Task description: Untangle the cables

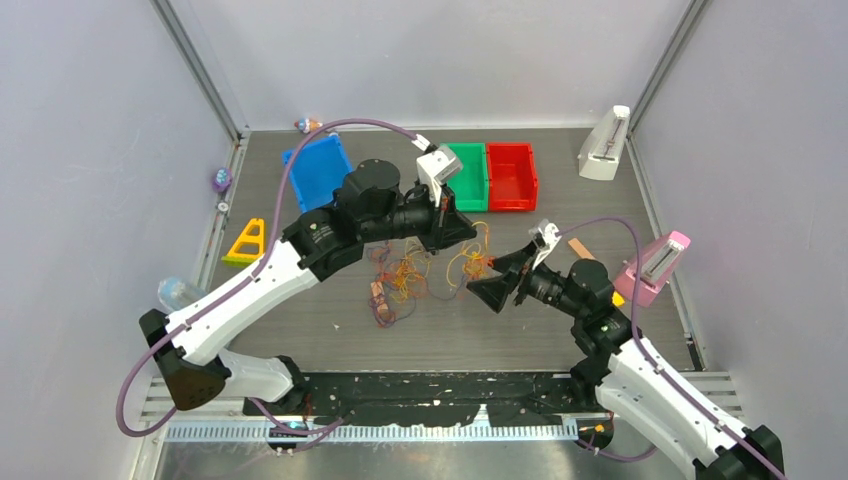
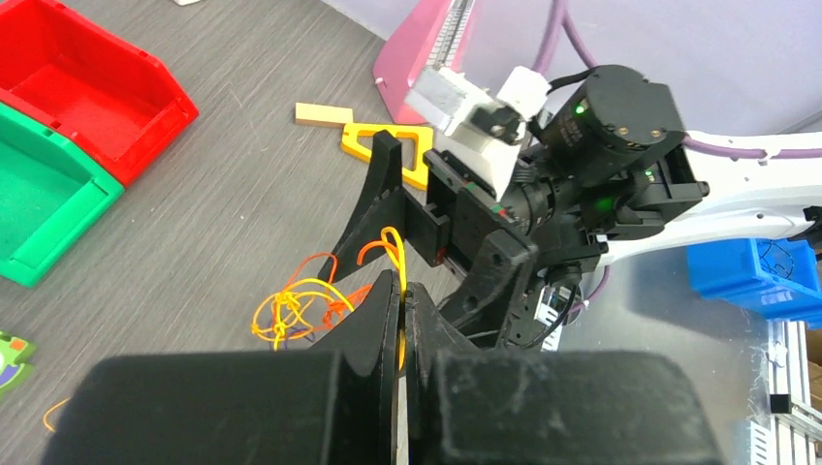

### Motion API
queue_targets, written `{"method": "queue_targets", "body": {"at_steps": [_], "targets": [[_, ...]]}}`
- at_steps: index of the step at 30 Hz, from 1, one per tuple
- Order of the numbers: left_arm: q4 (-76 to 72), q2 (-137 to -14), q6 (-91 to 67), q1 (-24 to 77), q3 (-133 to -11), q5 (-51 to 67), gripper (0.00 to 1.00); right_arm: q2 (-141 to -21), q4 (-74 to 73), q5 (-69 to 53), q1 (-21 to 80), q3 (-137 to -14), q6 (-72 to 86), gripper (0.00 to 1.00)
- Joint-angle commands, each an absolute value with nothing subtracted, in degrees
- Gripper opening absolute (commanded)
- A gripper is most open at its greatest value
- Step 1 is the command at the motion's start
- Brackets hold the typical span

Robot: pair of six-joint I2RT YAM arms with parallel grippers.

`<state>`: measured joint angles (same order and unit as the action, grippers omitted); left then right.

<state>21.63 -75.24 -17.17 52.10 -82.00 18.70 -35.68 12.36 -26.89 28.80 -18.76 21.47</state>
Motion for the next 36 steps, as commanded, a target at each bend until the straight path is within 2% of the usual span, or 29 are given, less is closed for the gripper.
{"method": "queue_targets", "body": {"at_steps": [1, 3, 6, 7, 8, 9, 10, 11, 12, 14, 18, 21, 26, 28, 31, 36], "targets": [[23.3, -75.2, -16.0, 51.8, -84.5, 19.0, 0.0, -31.9, 15.4, -29.1, 29.6, -23.0, 17.6, 0.98], [23.3, -75.1, -16.0, 51.8, -84.1, 18.6, 0.0, -30.0, 13.2, -29.9, 29.7, -23.6, 16.6, 0.97], [23.0, -75.1, -16.4, 51.8, -83.8, 18.7, 0.0, -28.0, 11.5, -30.1, 29.7, -23.9, 16.2, 0.85], [22.9, -75.2, -16.6, 51.8, -83.8, 19.0, 0.0, -27.9, 11.4, -30.1, 29.7, -23.9, 16.4, 0.77], [22.7, -75.2, -16.8, 51.8, -83.7, 19.4, 0.0, -28.1, 11.3, -30.1, 29.7, -24.1, 16.5, 0.62], [22.6, -75.3, -17.0, 51.8, -83.8, 19.4, 0.0, -28.2, 11.2, -30.0, 29.7, -24.2, 16.4, 0.53], [22.5, -75.3, -17.0, 51.8, -83.7, 19.4, 0.0, -29.0, 10.8, -29.8, 29.8, -24.7, 16.4, 0.32], [22.6, -75.2, -17.0, 51.8, -83.7, 19.0, 0.0, -29.5, 10.4, -29.3, 29.7, -24.9, 16.4, 0.24], [22.8, -75.0, -17.0, 51.8, -83.7, 18.4, 0.0, -30.3, 9.4, -28.8, 29.7, -25.4, 16.3, 0.1], [23.2, -74.0, -16.7, 51.6, -83.5, 16.9, 0.0, -30.9, 7.5, -24.8, 29.7, -25.8, 16.4, 0.06], [26.1, -71.0, -16.6, 49.5, -83.4, 12.1, 0.0, -29.7, 3.5, -13.8, 29.8, -24.6, 18.3, 0.05], [27.4, -67.1, -18.8, 44.2, -81.4, 10.4, 0.0, -27.1, -1.6, -4.8, 29.7, -22.7, 20.7, 0.05], [28.7, -59.1, -23.1, 33.5, -76.3, 5.5, 0.0, -23.9, -19.0, 22.8, 29.6, -23.2, 33.0, 0.05], [28.7, -55.9, -23.9, 30.4, -73.8, 2.7, 0.0, -23.4, -26.0, 29.8, 29.5, -23.8, 37.7, 0.05], [27.7, -50.3, -24.4, 27.4, -69.9, -3.5, 0.0, -22.0, -32.4, 36.0, 29.4, -24.1, 43.5, 0.05], [24.8, -43.6, -23.2, 25.3, -64.8, -11.2, 0.0, -19.0, -34.9, 38.1, 29.4, -24.4, 44.9, 0.05]]}}
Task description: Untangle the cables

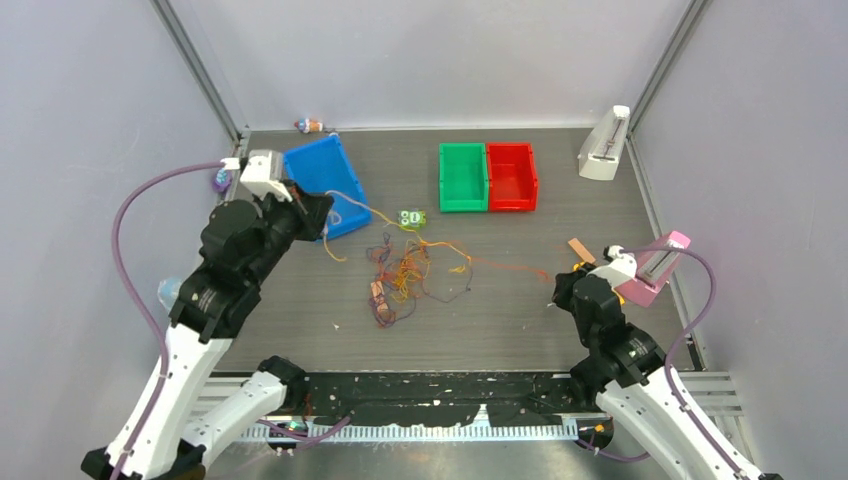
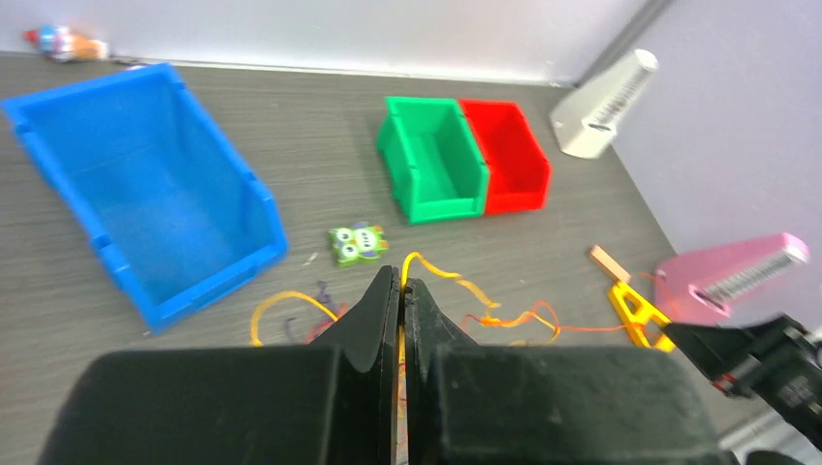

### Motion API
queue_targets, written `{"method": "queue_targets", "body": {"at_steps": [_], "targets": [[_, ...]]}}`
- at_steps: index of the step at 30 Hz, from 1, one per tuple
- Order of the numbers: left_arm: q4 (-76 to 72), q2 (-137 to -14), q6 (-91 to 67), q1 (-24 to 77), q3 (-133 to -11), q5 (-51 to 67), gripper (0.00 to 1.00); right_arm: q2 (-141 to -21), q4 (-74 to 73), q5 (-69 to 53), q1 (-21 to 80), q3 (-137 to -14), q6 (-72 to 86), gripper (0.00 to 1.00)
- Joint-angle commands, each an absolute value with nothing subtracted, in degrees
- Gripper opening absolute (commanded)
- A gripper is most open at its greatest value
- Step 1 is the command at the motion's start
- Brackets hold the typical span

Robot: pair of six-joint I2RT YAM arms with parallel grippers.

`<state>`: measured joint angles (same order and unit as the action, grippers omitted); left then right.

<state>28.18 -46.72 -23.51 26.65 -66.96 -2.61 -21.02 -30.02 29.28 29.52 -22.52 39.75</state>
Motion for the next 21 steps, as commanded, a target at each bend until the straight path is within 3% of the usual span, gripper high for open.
{"method": "queue_targets", "body": {"at_steps": [1, 4, 7, 9, 10, 11, 16, 21], "targets": [[25.4, -43.2, -22.9, 25.0, -64.9, -13.0, 0.0, -18.8, -35.5, 39.4, 29.4, -24.9, 45.6, 0.05], [26.0, -43.1, -21.6, 24.1, -66.0, -10.6, 0.0, -19.0, -33.1, 38.2, 29.4, -25.4, 41.1, 0.05], [22.6, -43.7, -20.7, 24.1, -65.6, -1.1, 0.0, -19.5, -25.2, 23.7, 29.5, -24.7, 33.3, 0.09], [20.1, -45.0, -19.7, 24.1, -65.6, 7.6, 0.0, -20.0, -17.2, 10.9, 29.4, -23.3, 27.2, 0.52], [19.3, -45.8, -19.7, 24.1, -66.0, 11.3, 0.0, -20.3, -11.6, 1.8, 29.4, -22.4, 24.9, 0.88], [18.6, -46.6, -19.5, 24.1, -66.4, 14.9, 0.0, -21.5, -9.3, -2.1, 29.4, -22.1, 24.1, 0.96], [20.2, -49.5, -19.0, 24.1, -69.8, 23.2, 0.0, -31.4, 3.9, -20.1, 30.6, -23.2, 20.0, 0.95], [22.2, -49.2, -18.3, 24.1, -71.3, 23.7, 0.0, -42.2, 12.5, -19.9, 36.1, -25.4, 17.2, 0.95]]}}
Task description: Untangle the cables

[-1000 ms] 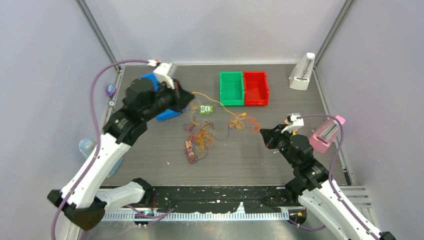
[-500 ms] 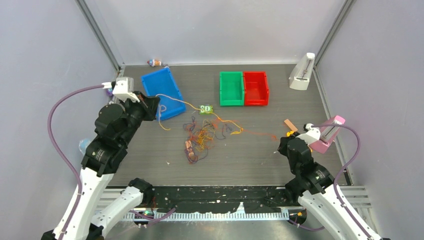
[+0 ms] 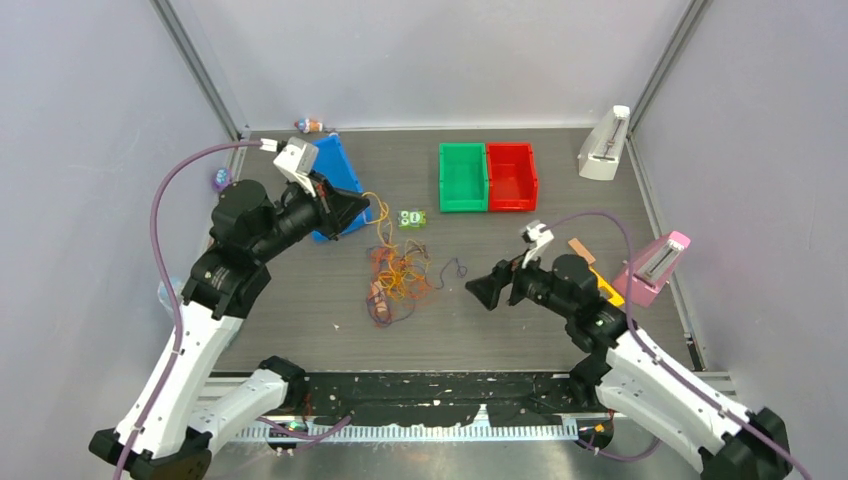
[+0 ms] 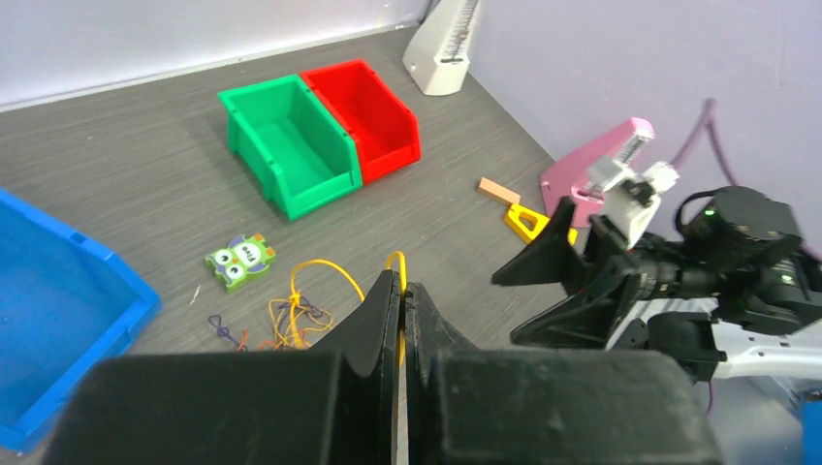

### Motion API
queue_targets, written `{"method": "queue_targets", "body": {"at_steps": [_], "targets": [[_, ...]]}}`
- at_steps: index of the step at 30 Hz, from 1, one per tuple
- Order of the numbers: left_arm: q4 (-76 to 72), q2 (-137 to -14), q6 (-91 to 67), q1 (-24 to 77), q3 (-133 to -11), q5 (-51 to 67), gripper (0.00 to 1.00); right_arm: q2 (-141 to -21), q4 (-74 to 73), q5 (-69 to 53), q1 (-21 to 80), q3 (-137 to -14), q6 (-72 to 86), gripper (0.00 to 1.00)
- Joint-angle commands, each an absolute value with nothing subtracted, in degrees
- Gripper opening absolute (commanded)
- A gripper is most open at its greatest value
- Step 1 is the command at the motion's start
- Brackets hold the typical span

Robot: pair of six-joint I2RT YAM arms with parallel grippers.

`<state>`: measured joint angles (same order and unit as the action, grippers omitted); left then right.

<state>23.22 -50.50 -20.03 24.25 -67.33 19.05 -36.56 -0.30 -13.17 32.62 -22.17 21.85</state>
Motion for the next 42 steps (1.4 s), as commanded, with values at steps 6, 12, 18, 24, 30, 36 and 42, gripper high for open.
{"method": "queue_targets", "body": {"at_steps": [6, 12, 18, 24, 30, 36, 42], "targets": [[24.3, -50.1, -17.8, 24.1, -75.6, 28.1, 0.0, -54.5, 20.3, -19.1, 44.1, -31.0, 13.5, 0.95], [25.5, -51.0, -19.0, 24.1, -81.8, 31.7, 0.0, -64.8, 25.6, -17.7, 49.3, -36.6, 11.7, 0.95], [26.4, -51.6, -19.8, 24.1, -86.3, 32.3, 0.0, -70.4, 28.5, -13.1, 50.5, -40.7, 11.7, 0.95], [27.3, -52.8, -20.2, 24.1, -89.7, 31.1, 0.0, -74.7, 30.2, -17.2, 51.1, -43.1, 10.3, 0.95], [26.6, -53.7, -21.4, 24.1, -91.0, 29.3, 0.0, -78.4, 33.4, -18.3, 53.5, -40.9, 10.6, 0.95], [27.1, -55.0, -21.8, 24.1, -92.6, 29.0, 0.0, -84.2, 40.3, -17.1, 54.0, -39.6, 12.7, 0.96], [31.3, -54.8, -19.1, 23.9, -95.0, 21.4, 0.0, -87.2, 42.3, -11.6, 54.0, -39.5, 14.4, 0.59]]}}
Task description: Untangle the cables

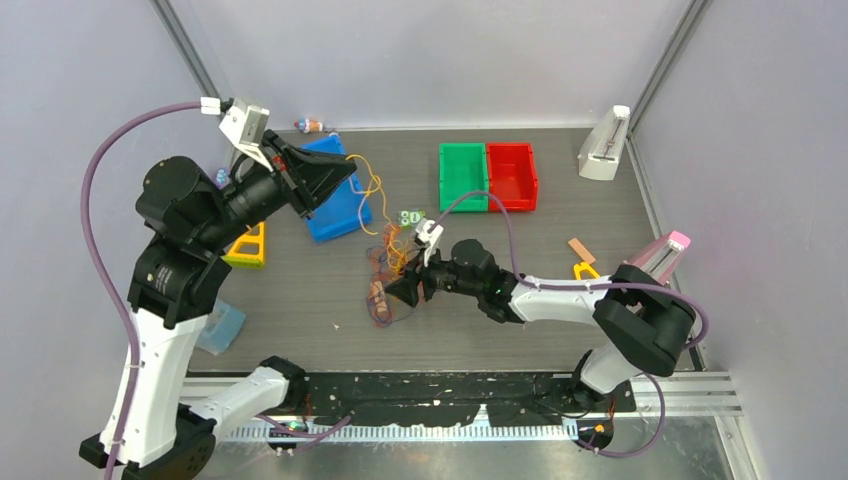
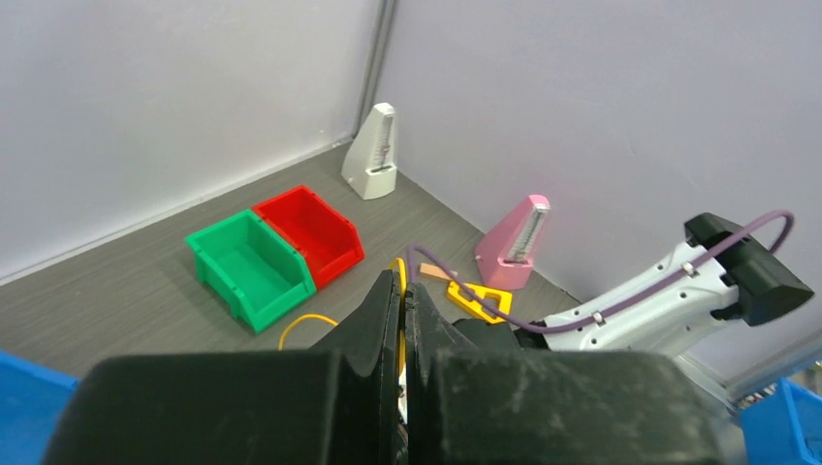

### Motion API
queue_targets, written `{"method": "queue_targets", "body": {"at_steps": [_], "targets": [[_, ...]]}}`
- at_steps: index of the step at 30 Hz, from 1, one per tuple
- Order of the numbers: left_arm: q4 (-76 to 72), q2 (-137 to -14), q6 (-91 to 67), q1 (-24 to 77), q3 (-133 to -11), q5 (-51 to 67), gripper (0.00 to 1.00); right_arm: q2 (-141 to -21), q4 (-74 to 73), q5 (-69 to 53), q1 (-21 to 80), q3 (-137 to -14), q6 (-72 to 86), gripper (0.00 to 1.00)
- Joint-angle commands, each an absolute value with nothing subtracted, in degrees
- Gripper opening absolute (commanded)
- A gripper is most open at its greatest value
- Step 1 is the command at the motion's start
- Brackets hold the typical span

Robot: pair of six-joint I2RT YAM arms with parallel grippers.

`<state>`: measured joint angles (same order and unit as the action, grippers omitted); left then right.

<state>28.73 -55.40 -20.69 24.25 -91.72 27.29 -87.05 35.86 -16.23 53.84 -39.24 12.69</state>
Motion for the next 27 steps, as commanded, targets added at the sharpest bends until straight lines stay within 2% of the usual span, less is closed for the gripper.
{"method": "queue_targets", "body": {"at_steps": [1, 2, 3, 4, 6, 8, 11, 16, 20, 24, 27], "targets": [[32.3, -54.6, -18.3, 23.7, -95.5, 19.0, 0.0, -86.9, 42.7, -10.8, 54.0, -37.9, 14.7, 0.5], [33.6, -54.5, -17.5, 23.4, -96.0, 16.3, 0.0, -86.0, 43.3, -8.7, 54.0, -36.9, 15.3, 0.34], [34.8, -54.3, -16.7, 23.0, -96.4, 13.2, 0.0, -84.6, 43.3, -7.6, 53.8, -34.7, 15.7, 0.26], [36.3, -54.2, -16.3, 22.5, -96.8, 9.2, 0.0, -83.6, 43.0, -5.0, 53.4, -33.6, 16.7, 0.12], [39.8, -54.4, -16.2, 21.2, -97.5, -1.2, 0.0, -79.9, 42.5, -1.8, 51.9, -29.7, 18.9, 0.06], [42.8, -55.1, -17.0, 19.0, -97.4, -8.4, 0.0, -75.0, 41.8, -0.4, 48.6, -24.9, 22.4, 0.05], [42.8, -54.3, -20.1, 12.9, -92.7, -10.6, 0.0, -63.3, 35.3, 4.7, 42.4, -18.6, 27.5, 0.05], [38.4, -51.6, -28.4, -2.7, -82.5, -1.6, 0.0, -41.9, 3.8, 23.4, 30.1, -17.8, 35.1, 0.05], [34.2, -51.0, -33.7, -9.5, -75.4, 5.6, 0.0, -26.9, -12.8, 34.0, 23.4, -19.5, 38.7, 0.05], [27.5, -50.7, -37.6, -10.6, -69.3, 13.0, 0.0, -22.9, -16.9, 35.5, 21.4, -20.8, 37.8, 0.05], [28.0, -51.5, -37.7, -10.5, -69.1, 12.6, 0.0, -23.5, -20.4, 38.3, 21.3, -22.6, 38.7, 0.05]]}}
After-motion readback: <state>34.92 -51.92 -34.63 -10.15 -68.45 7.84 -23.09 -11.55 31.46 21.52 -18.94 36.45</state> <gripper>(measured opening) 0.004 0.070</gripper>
